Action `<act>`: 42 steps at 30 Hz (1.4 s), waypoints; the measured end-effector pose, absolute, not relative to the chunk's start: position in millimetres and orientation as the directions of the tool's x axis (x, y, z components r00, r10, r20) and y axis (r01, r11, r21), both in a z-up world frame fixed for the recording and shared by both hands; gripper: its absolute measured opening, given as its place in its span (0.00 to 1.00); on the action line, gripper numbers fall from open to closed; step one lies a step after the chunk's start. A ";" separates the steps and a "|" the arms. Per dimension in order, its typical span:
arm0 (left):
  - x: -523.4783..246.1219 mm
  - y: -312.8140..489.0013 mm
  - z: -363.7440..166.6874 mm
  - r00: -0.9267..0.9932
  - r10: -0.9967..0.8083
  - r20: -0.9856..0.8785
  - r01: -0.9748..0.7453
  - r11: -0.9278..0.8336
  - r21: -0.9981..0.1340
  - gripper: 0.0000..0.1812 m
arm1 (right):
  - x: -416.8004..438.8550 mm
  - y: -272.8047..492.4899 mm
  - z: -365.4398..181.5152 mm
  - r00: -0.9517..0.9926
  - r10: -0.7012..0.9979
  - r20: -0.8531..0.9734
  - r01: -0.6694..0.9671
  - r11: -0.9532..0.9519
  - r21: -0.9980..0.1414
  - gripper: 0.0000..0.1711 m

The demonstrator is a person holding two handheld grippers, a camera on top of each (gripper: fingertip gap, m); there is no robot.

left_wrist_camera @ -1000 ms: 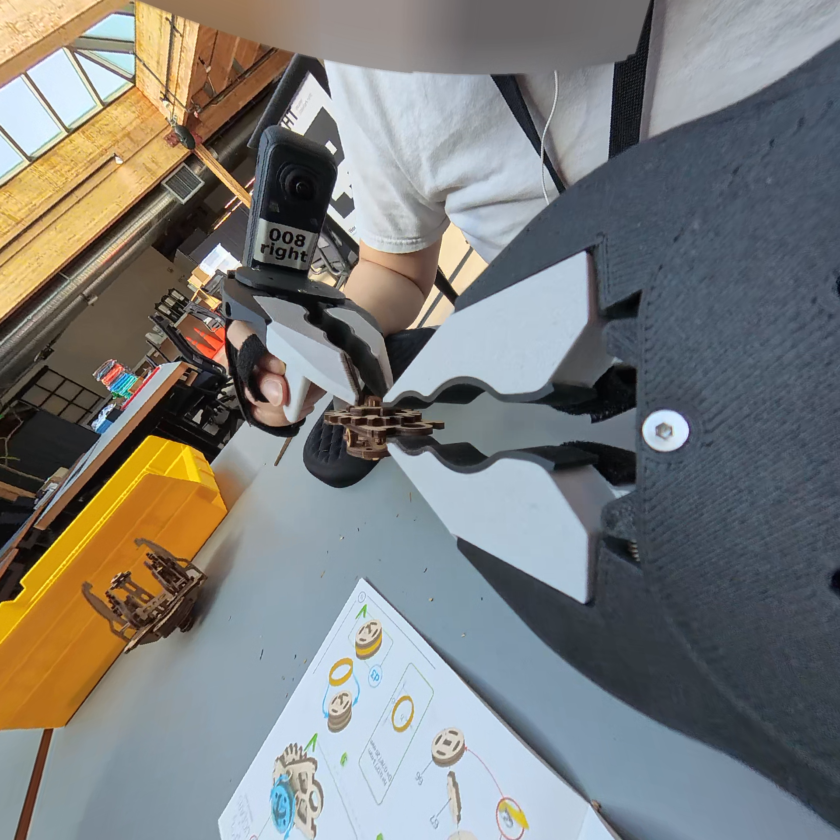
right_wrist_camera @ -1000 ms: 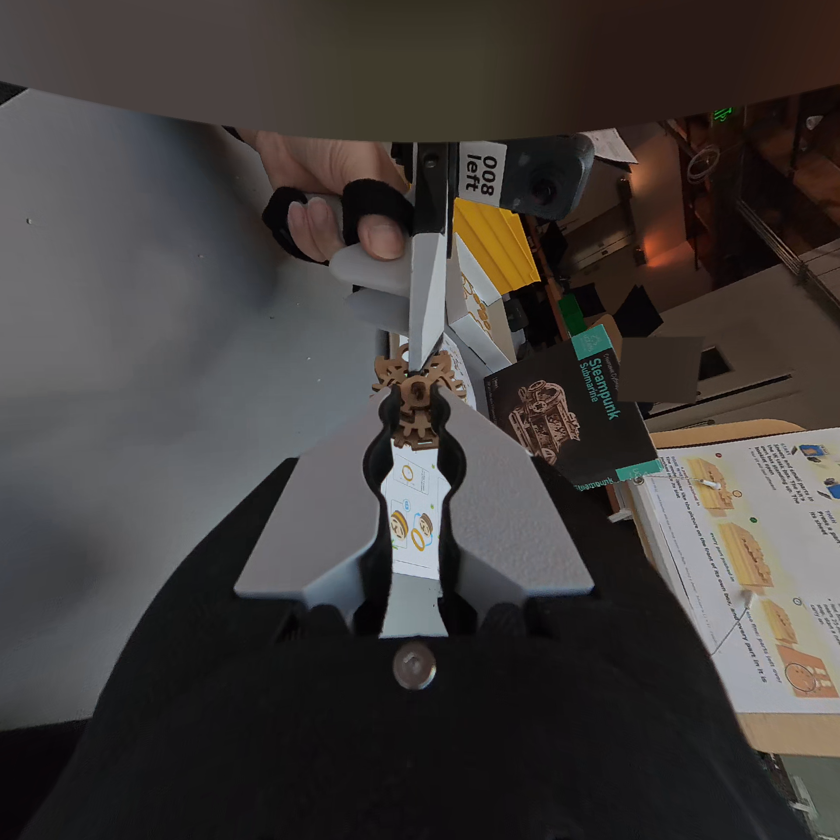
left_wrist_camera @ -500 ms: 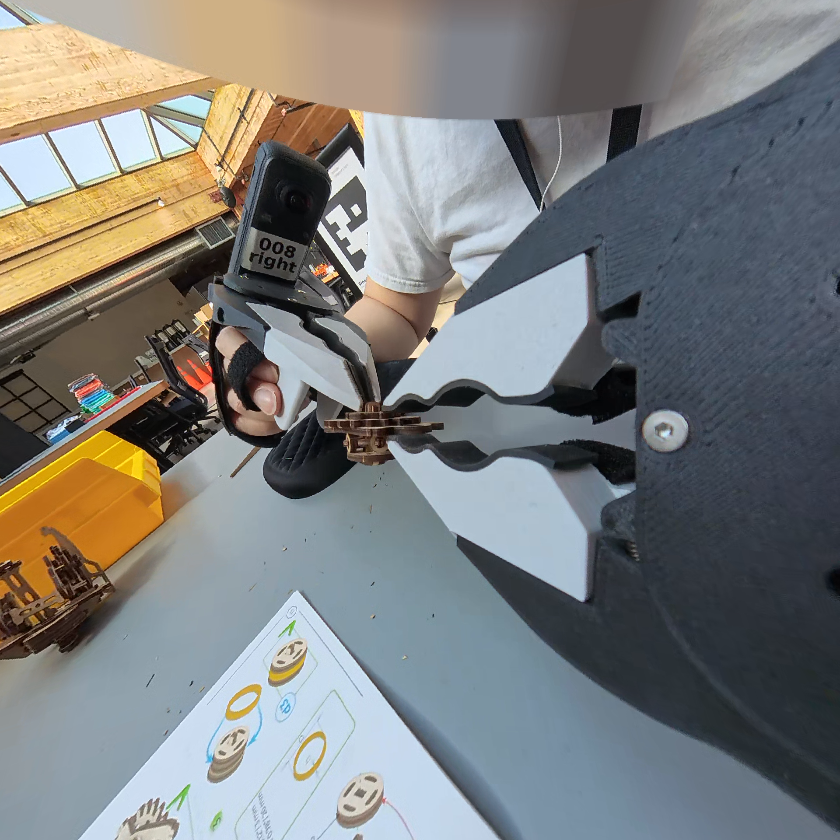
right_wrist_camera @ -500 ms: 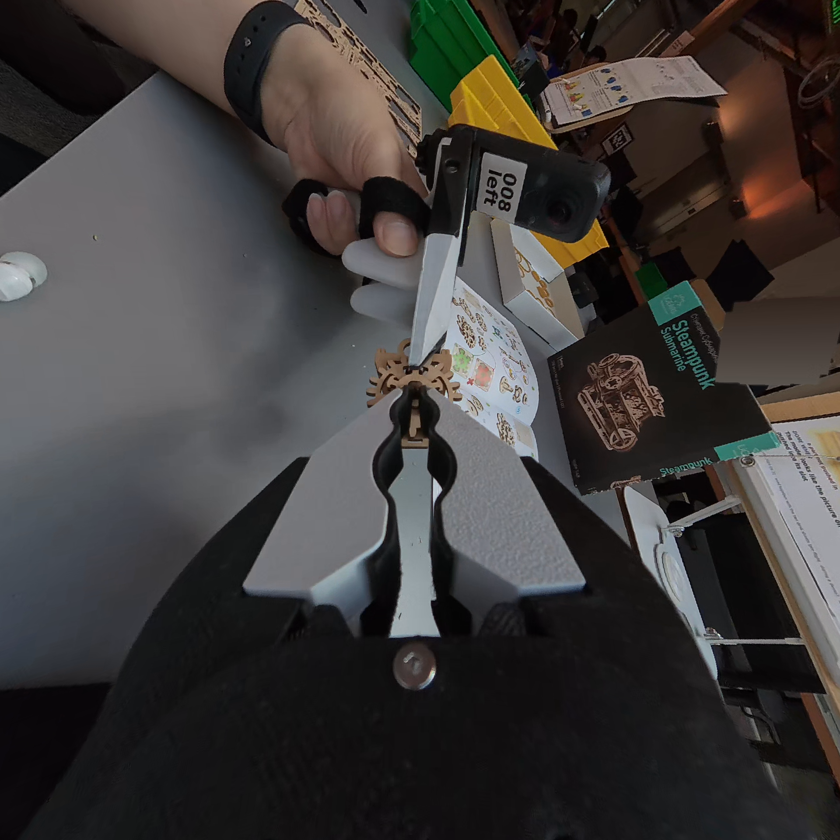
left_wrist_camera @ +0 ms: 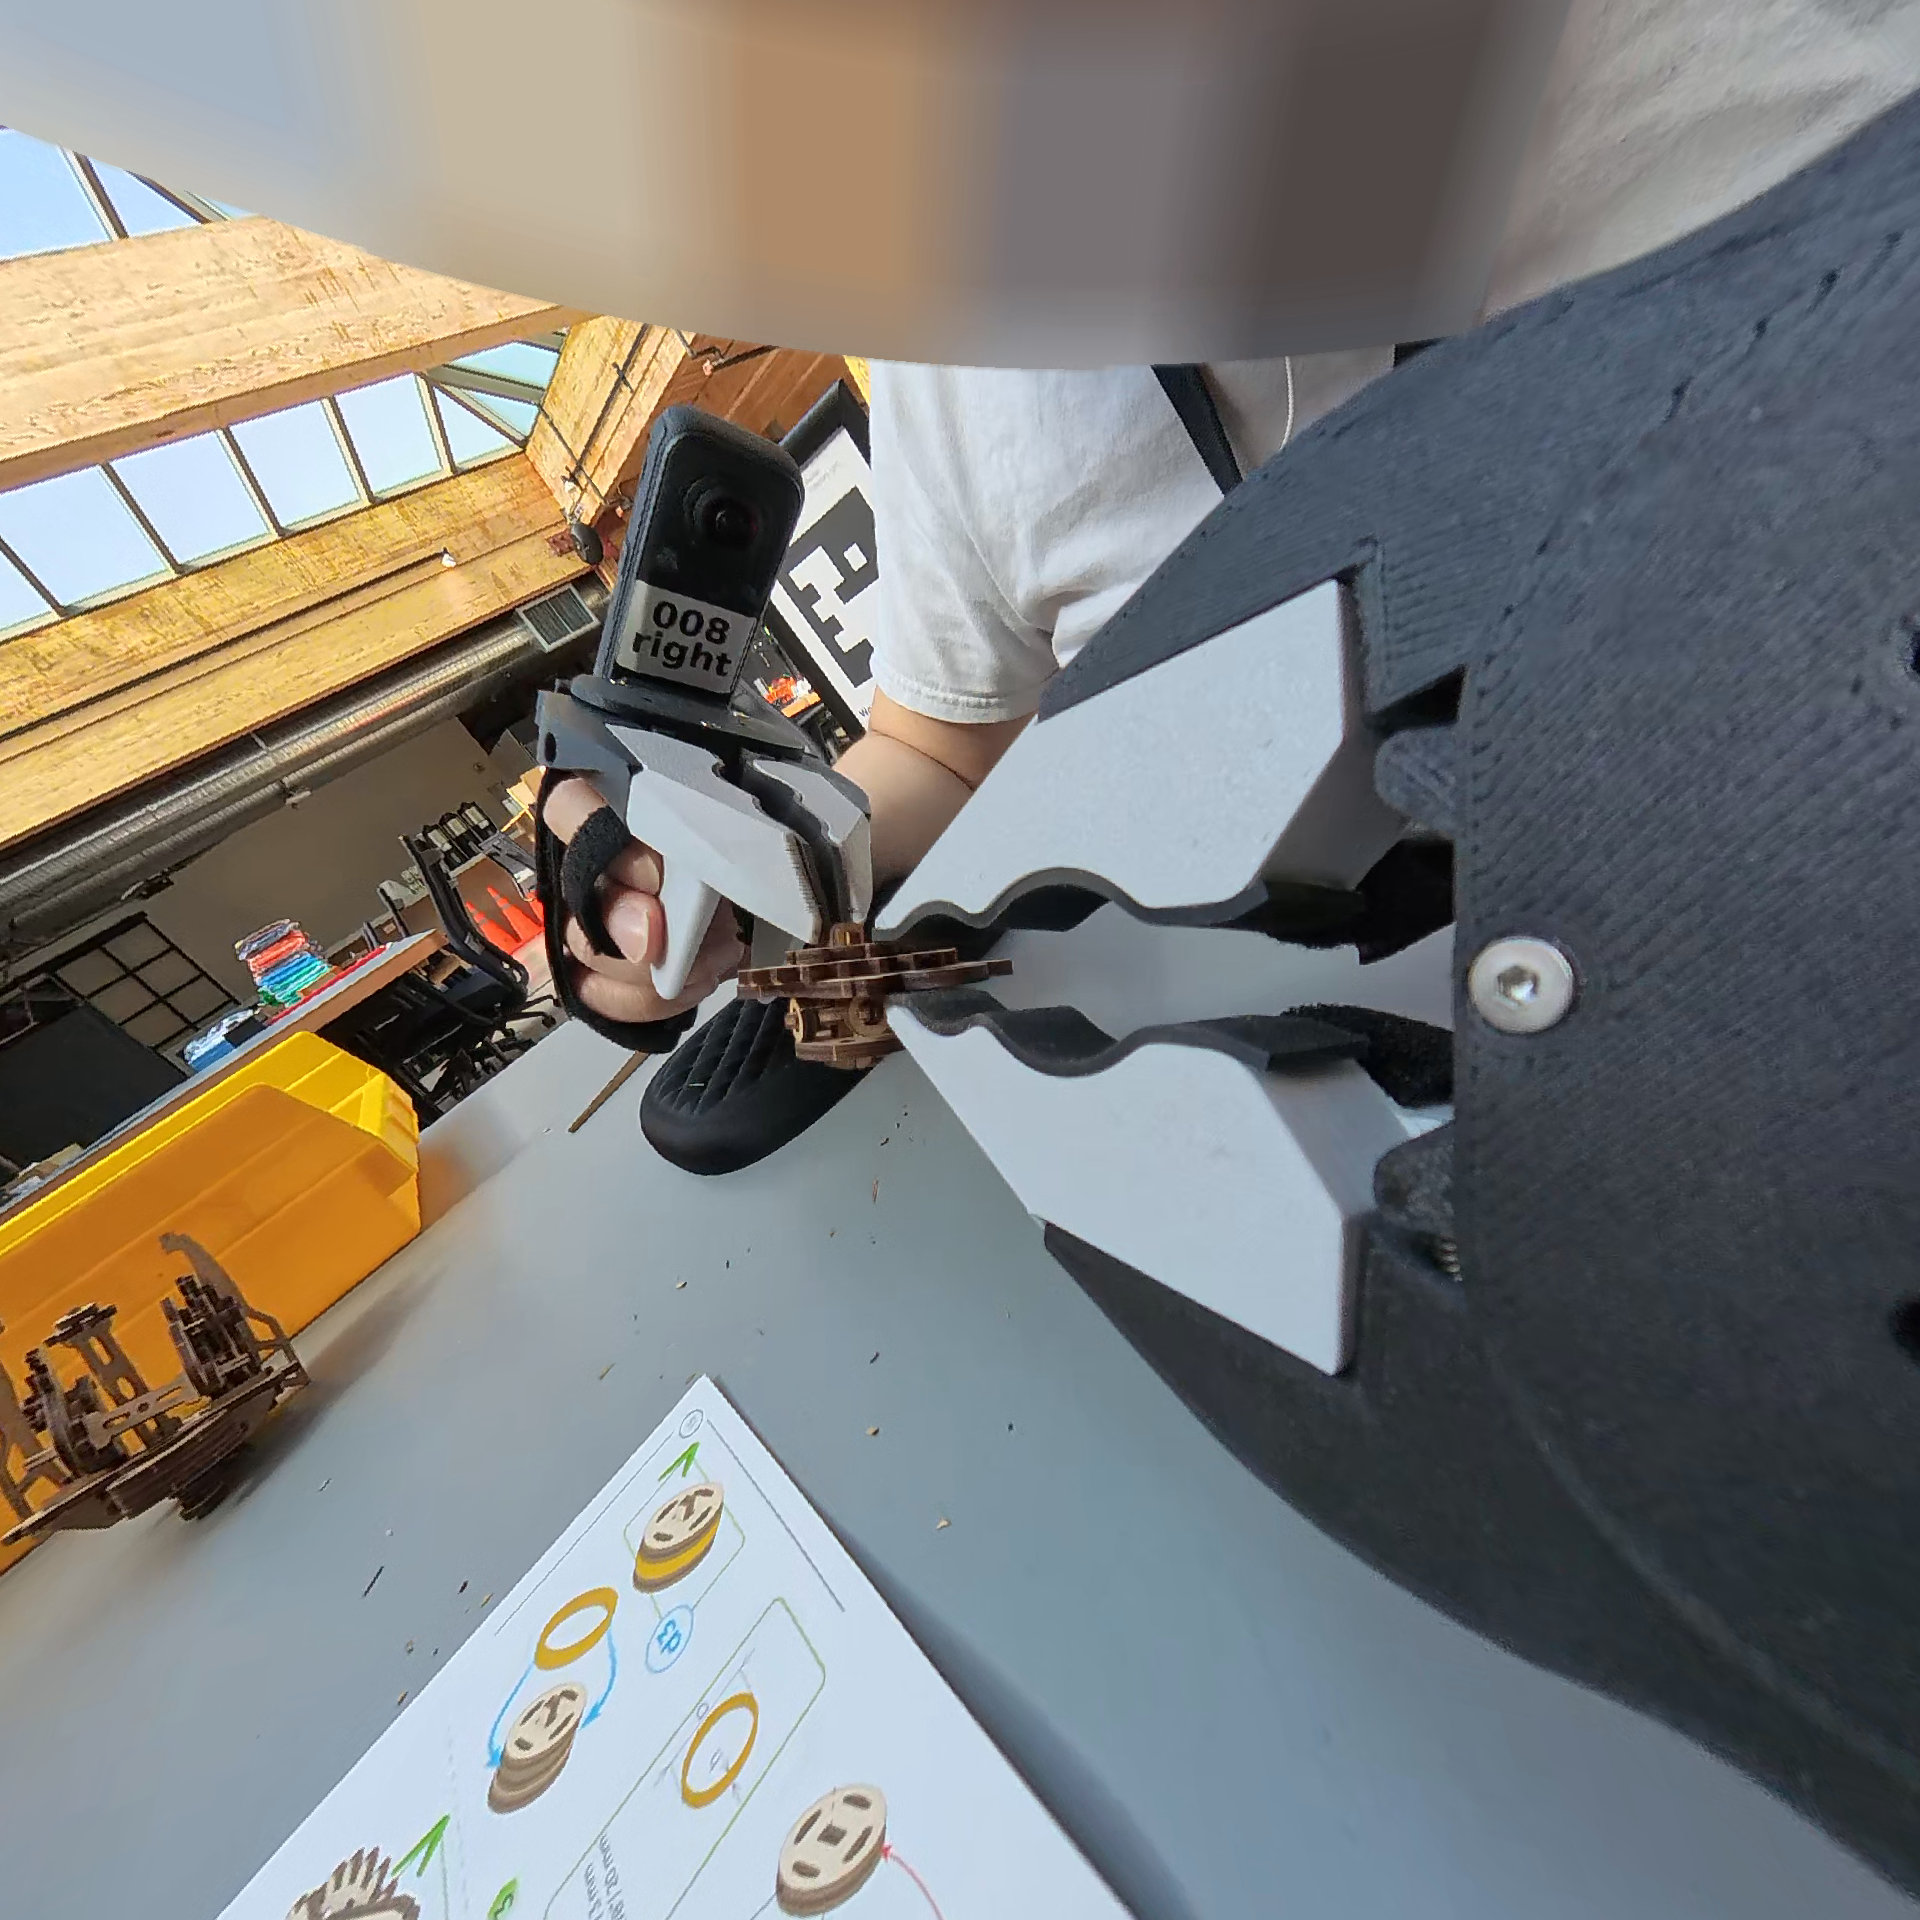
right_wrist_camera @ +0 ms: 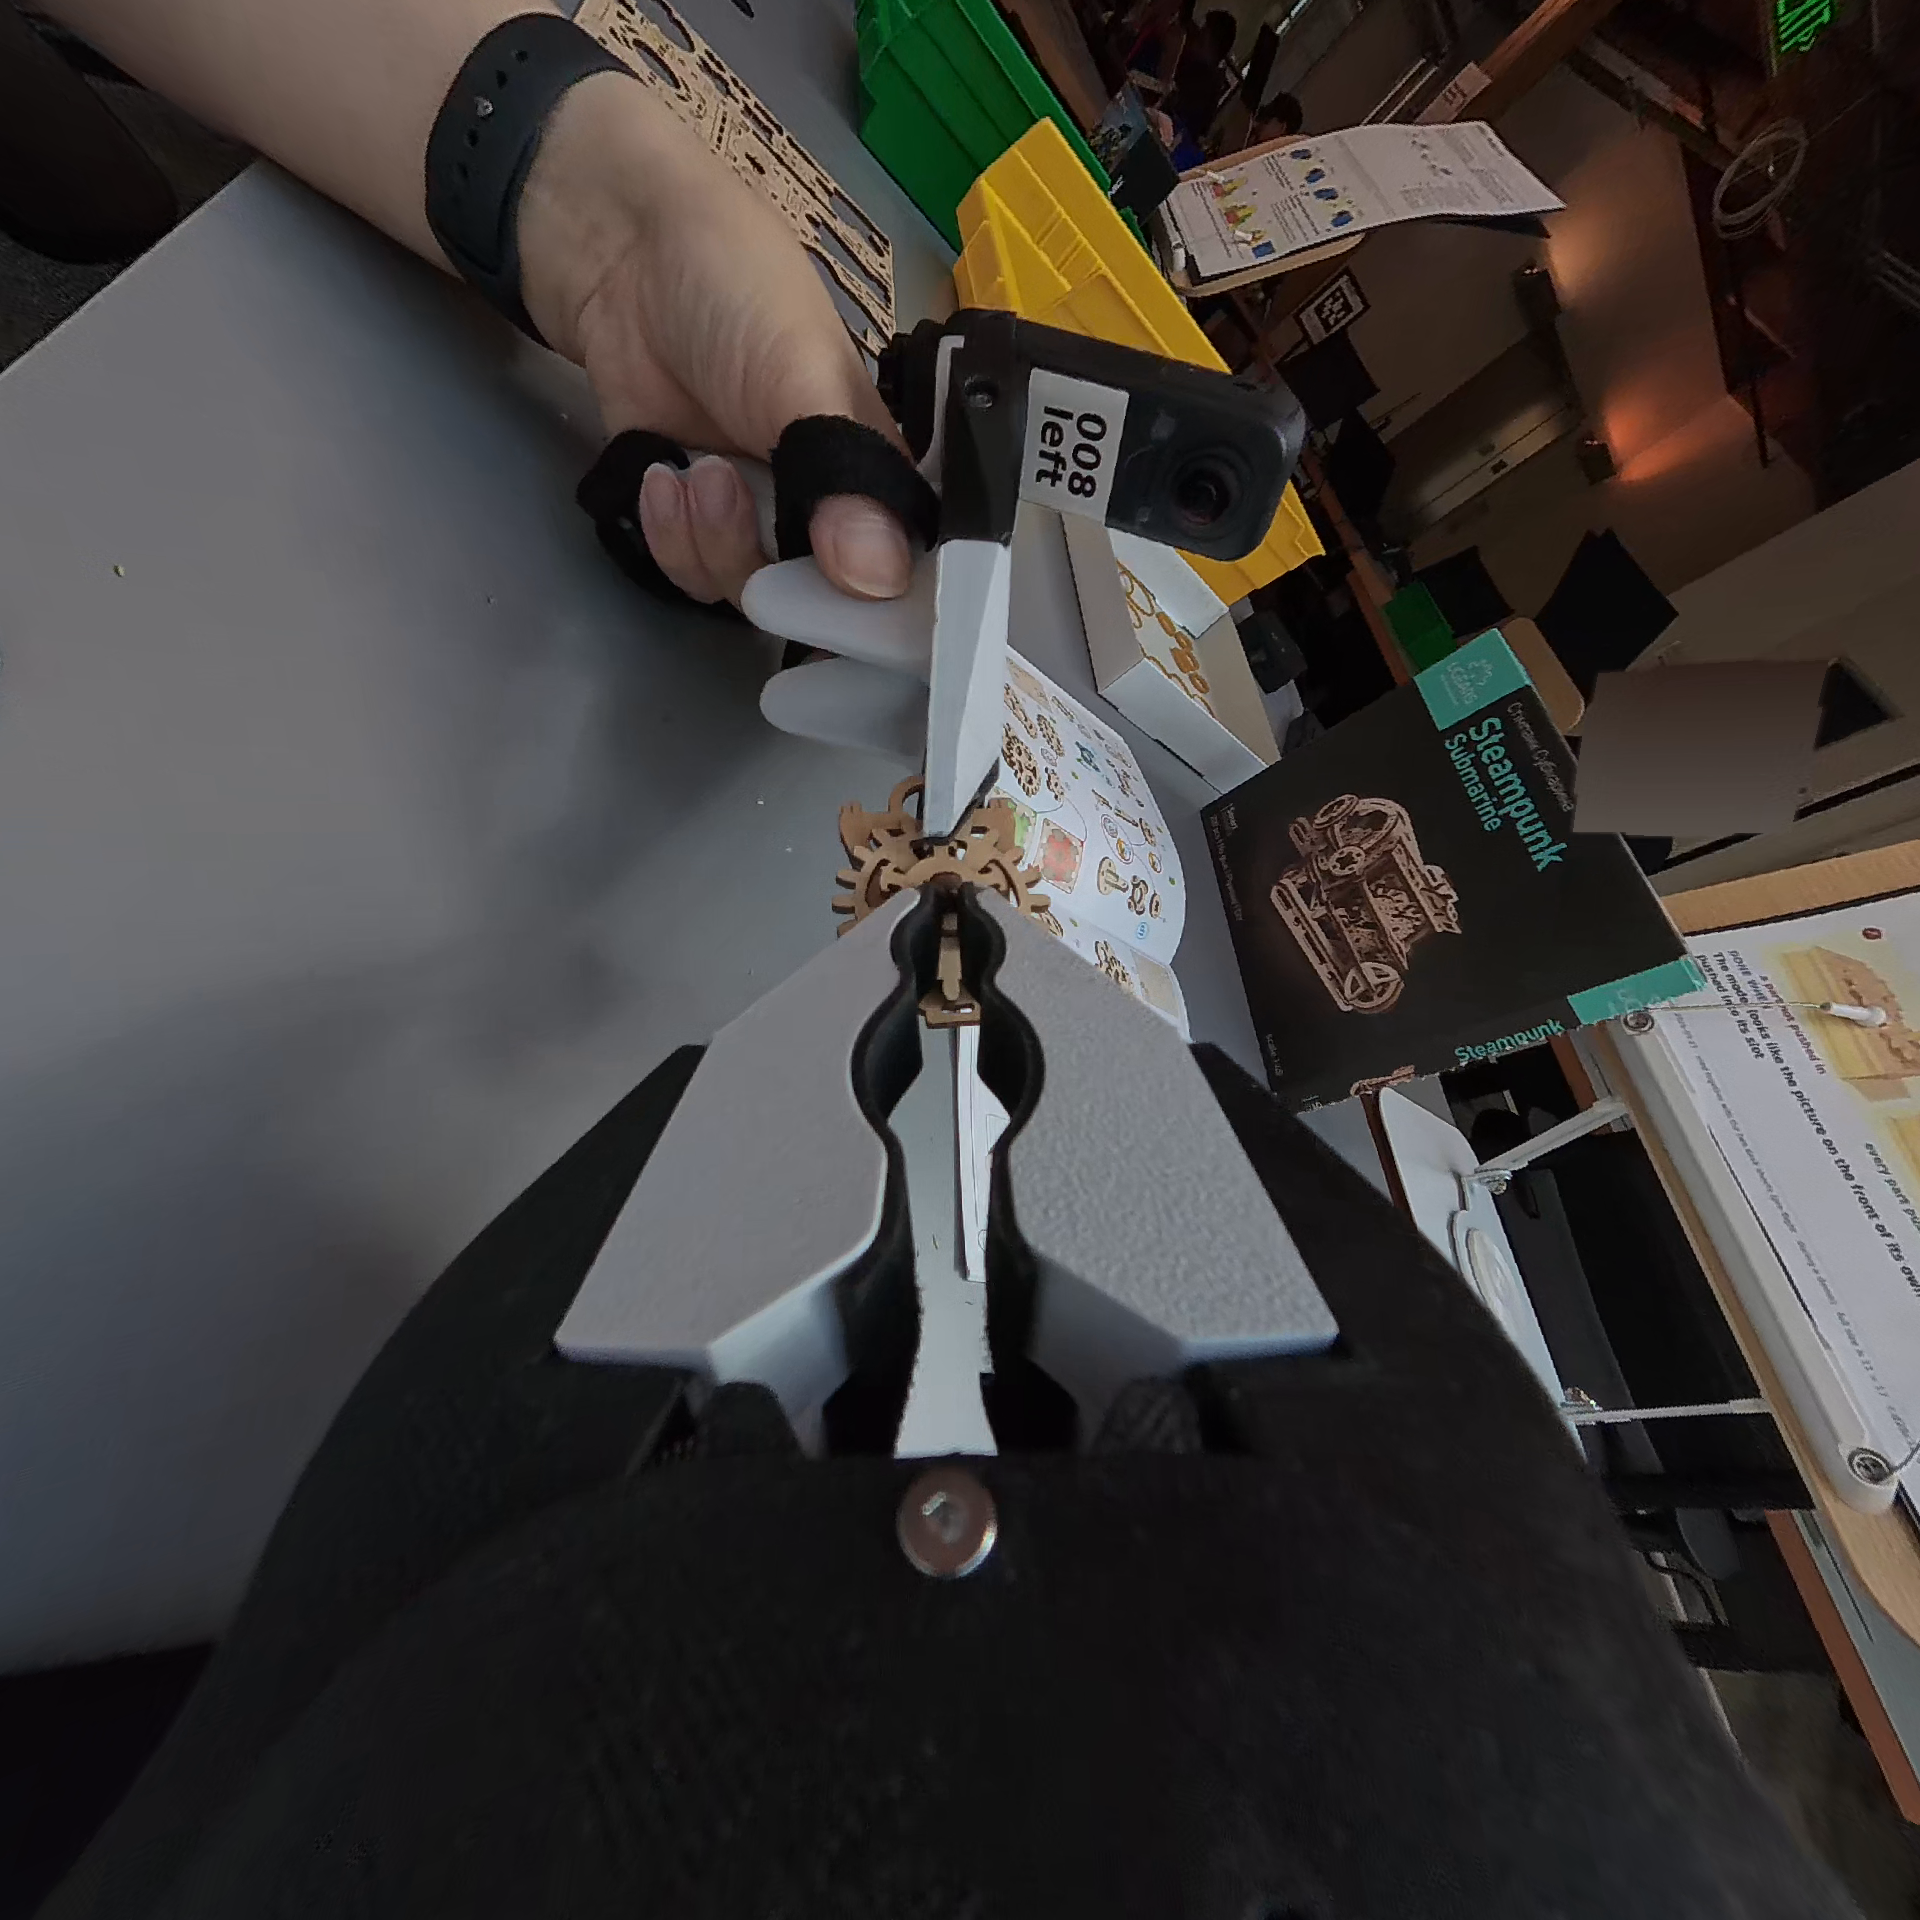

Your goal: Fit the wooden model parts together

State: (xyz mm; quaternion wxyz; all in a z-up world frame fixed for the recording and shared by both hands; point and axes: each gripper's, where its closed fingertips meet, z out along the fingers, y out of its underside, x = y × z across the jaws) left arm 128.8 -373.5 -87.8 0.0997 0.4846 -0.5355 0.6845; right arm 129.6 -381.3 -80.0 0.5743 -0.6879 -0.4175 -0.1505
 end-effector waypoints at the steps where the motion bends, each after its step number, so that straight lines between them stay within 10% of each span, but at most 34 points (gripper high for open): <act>1: 128.6 -374.4 -87.8 -0.504 -0.358 0.786 -0.667 -0.416 -0.618 0.03 | 130.5 -381.7 -79.2 0.602 0.399 0.692 0.750 0.016 -0.661 0.01; 42: 131.4 -368.8 -87.7 -0.519 -0.423 0.743 -0.619 -0.414 -0.668 0.03 | 133.8 -375.1 -81.2 0.706 0.374 0.601 0.670 -0.079 -0.738 0.01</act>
